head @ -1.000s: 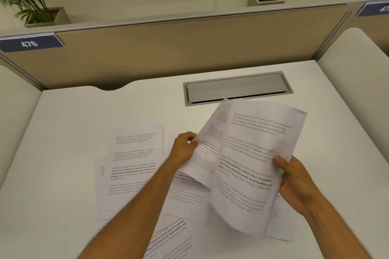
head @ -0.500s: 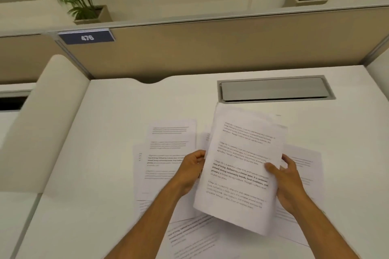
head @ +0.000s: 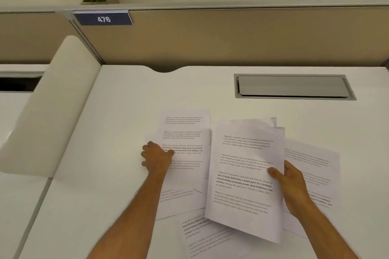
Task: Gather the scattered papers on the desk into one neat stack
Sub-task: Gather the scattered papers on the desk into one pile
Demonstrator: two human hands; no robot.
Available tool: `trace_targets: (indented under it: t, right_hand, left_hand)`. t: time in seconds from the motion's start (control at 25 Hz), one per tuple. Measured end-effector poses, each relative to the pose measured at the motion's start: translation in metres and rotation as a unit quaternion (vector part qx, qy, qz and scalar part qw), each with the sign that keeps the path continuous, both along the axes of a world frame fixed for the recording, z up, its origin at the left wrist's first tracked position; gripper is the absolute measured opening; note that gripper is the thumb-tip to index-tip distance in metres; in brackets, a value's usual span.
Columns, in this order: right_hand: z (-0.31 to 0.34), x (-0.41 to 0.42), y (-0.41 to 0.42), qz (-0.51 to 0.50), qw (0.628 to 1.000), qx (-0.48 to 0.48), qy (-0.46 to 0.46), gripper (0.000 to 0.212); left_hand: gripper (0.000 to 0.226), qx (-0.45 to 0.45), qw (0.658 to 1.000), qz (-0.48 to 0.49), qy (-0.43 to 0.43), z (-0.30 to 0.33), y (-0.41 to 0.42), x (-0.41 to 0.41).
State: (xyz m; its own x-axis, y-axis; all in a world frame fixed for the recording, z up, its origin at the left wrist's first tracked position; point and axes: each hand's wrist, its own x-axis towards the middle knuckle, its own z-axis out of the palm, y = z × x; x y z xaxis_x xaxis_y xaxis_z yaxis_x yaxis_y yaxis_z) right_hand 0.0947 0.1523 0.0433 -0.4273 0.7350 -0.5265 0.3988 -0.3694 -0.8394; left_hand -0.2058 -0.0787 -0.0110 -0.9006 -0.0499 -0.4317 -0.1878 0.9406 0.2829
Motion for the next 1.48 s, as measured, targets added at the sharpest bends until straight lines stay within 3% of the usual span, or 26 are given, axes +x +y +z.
trace_targets:
  t: [0.08,0.24,0.36,0.64,0.88,1.0,1.08,1.2,1.28,1.4,1.48]
  right_hand:
    - [0.004,0.003,0.001,-0.006,1.0,-0.002,0.007,0.033]
    - [0.004,0.003,-0.004,-0.007,1.0,-0.005,0.003,0.032]
    - [0.009,0.001,-0.003,-0.011,1.0,-0.007,0.015,0.037]
    - [0.008,-0.012,-0.002,0.001,0.999,-0.02,0.044,0.039]
    - [-0.004,-0.029,-0.012,0.016,0.999,-0.025,0.042,0.035]
    - [-0.004,-0.038,-0.021,0.054,0.997,-0.029,0.042,0.034]
    - [0.0,-0.045,-0.027,0.07,0.995,-0.051,0.056,0.033]
    - [0.007,-0.052,-0.036,0.075,0.989,-0.094,0.084,0.026]
    - [0.008,-0.051,-0.04,0.075,0.991,-0.076,0.082,0.021]
    - [0.005,-0.048,-0.039,0.079,0.991,-0.071,0.083,0.024]
    - [0.003,-0.047,-0.038,0.07,0.991,-0.095,0.061,0.04]
  left_hand:
    - [0.084,0.034,0.999,0.02,-0.033,-0.003,0.005,-0.006]
    - [0.042,0.126,0.991,0.009,-0.033,0.0,-0.005,-0.01]
    - [0.027,0.217,0.976,0.03,0.0,0.019,-0.022,-0.005]
    - [0.036,0.515,0.848,0.099,-0.068,0.076,-0.114,0.015]
    - [0.04,0.625,0.753,0.086,-0.187,0.074,-0.128,0.027]
    - [0.044,0.633,0.729,0.046,-0.257,0.068,-0.095,0.046]
    - [0.05,0.605,0.754,0.04,-0.252,0.065,-0.066,0.062]
    - [0.057,0.495,0.851,-0.002,-0.175,0.059,-0.036,0.085]
    - [0.058,0.439,0.887,-0.041,-0.136,0.054,-0.028,0.095]
    - [0.062,0.42,0.896,-0.056,-0.135,0.048,-0.024,0.097]
    - [0.056,0.423,0.889,-0.045,-0.169,0.046,-0.022,0.1]
